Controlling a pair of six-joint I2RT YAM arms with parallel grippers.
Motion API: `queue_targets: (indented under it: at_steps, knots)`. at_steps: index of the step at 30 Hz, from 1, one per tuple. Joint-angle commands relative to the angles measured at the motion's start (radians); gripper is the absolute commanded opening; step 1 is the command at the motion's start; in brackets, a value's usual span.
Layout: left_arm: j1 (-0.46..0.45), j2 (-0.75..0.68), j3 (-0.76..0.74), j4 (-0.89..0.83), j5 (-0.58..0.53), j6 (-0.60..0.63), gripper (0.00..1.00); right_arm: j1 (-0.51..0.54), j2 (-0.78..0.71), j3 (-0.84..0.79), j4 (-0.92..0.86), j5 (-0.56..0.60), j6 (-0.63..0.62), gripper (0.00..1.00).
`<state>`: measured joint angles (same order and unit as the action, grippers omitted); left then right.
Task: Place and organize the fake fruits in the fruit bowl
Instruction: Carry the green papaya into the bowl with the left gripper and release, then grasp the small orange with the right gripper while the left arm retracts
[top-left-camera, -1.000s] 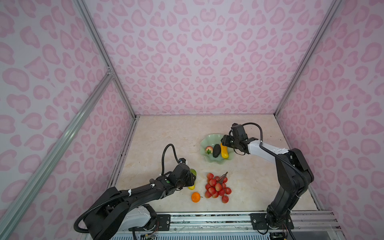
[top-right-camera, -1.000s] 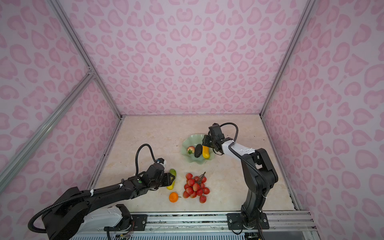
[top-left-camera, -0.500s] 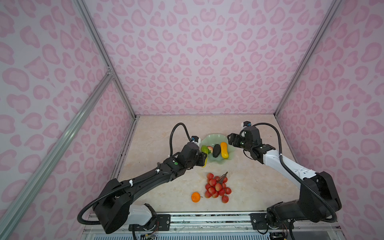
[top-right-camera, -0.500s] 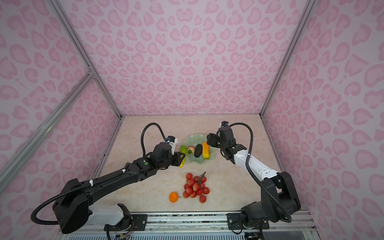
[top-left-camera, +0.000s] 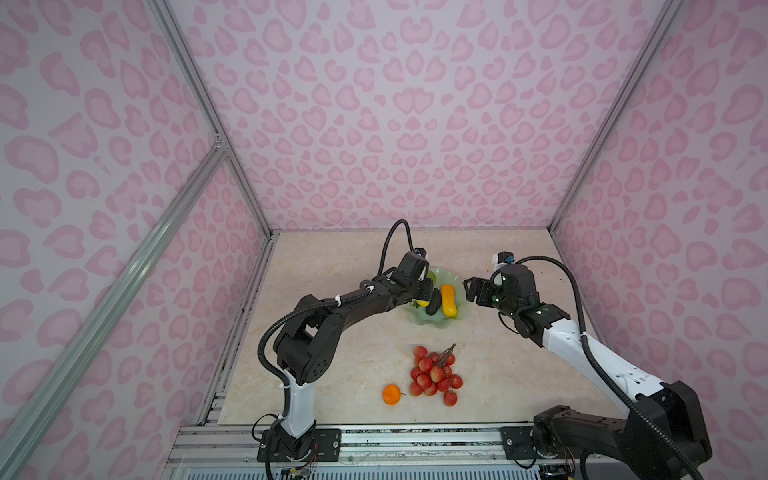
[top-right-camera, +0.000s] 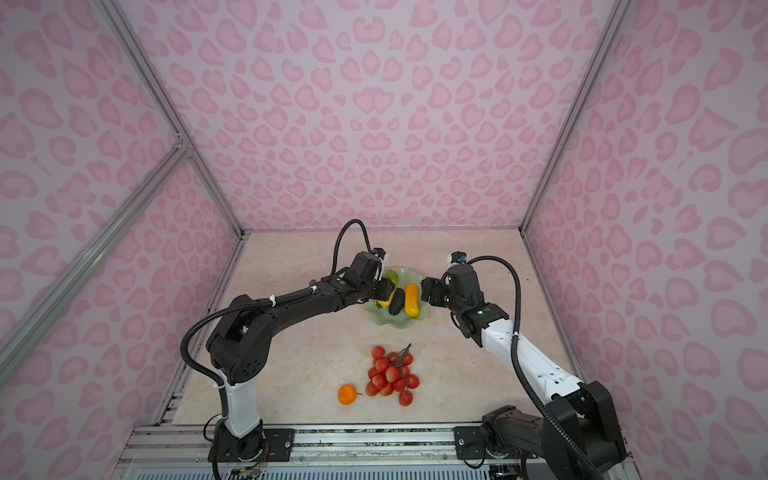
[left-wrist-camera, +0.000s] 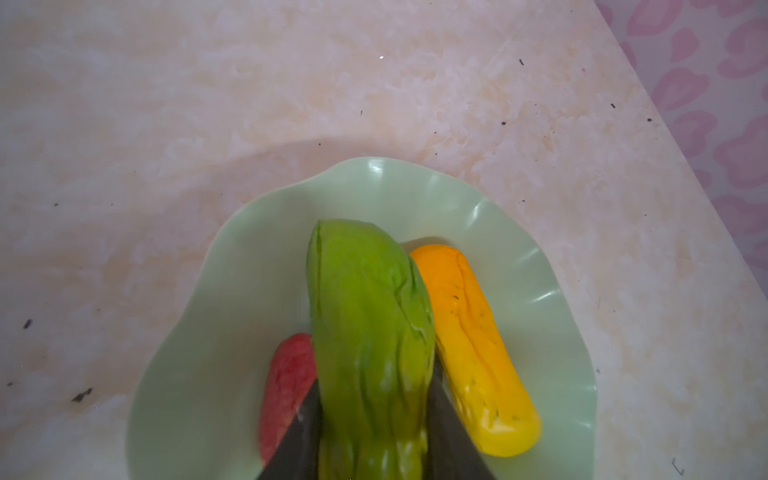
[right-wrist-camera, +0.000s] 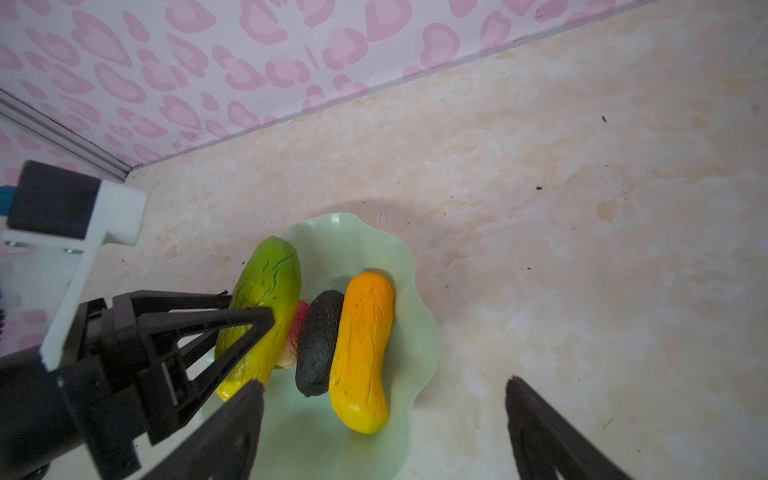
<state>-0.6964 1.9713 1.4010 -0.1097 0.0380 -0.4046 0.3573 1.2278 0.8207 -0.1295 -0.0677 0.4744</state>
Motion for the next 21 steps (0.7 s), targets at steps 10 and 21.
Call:
queue_targets:
  at_steps: [10, 21]
  knots:
    - [0.008, -0.225, -0.033, 0.038, -0.078, 0.032, 0.86, 0.046, 0.052, 0.027, -0.033, -0.027, -0.039, 0.86]
    - [0.112, -0.8, -0.522, 0.26, -0.437, 0.0, 0.96, 0.405, 0.188, 0.145, -0.168, -0.095, -0.298, 0.79]
